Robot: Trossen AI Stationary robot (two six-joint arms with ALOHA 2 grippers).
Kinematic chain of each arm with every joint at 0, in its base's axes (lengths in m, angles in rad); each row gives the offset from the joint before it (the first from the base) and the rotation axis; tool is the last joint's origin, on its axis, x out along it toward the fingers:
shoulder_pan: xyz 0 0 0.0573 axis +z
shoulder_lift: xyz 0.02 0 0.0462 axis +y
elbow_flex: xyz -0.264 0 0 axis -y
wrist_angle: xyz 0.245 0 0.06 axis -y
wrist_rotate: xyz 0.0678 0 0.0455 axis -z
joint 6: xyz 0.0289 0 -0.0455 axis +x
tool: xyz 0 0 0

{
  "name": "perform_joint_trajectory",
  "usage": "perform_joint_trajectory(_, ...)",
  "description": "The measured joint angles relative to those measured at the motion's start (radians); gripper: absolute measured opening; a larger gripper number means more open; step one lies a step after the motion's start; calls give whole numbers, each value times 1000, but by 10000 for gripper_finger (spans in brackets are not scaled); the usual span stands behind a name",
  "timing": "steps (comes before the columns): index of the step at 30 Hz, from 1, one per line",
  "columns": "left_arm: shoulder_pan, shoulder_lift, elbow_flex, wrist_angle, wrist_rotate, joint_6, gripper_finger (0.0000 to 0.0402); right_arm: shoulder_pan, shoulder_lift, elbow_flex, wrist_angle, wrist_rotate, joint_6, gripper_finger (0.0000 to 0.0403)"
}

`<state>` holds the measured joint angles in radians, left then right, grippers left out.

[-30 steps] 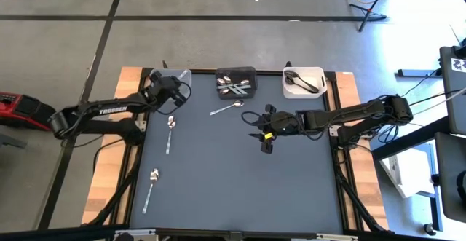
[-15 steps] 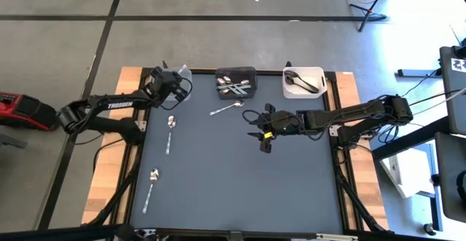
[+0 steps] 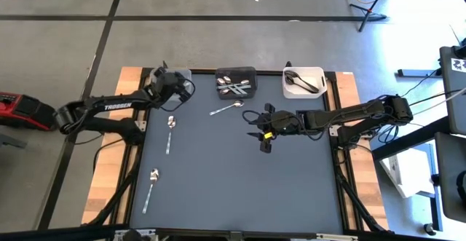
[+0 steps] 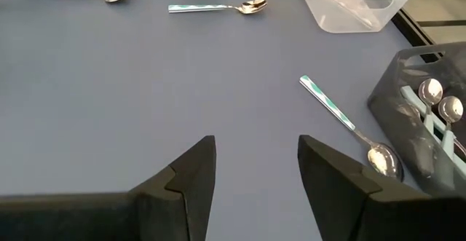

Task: Sort silverware by color (type)
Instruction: Put the green spoon into the transparent bin

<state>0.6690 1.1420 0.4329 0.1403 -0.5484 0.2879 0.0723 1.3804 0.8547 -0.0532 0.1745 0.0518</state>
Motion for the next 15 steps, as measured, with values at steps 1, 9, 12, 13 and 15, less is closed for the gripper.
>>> perform_joint_trajectory(1, -22, -7, 2, 0, 25, -9, 120, 0, 0, 0, 0, 0, -4, 182)
perform_joint_trajectory(9, -140, -15, 17, 82, 472, -86, 120, 0, 0, 0, 0, 0, -4, 182)
perform_joint_trajectory(12, -166, 17, 18, 144, 606, -101, 119, 0, 0, 0, 1, 0, -4, 182)
perform_joint_trajectory(13, -172, 31, 18, 159, 622, -102, 119, 0, 0, 0, 1, 0, -4, 182)
perform_joint_trajectory(15, -183, 71, 18, 198, 627, -104, 119, 0, 0, 0, 2, 0, -4, 182)
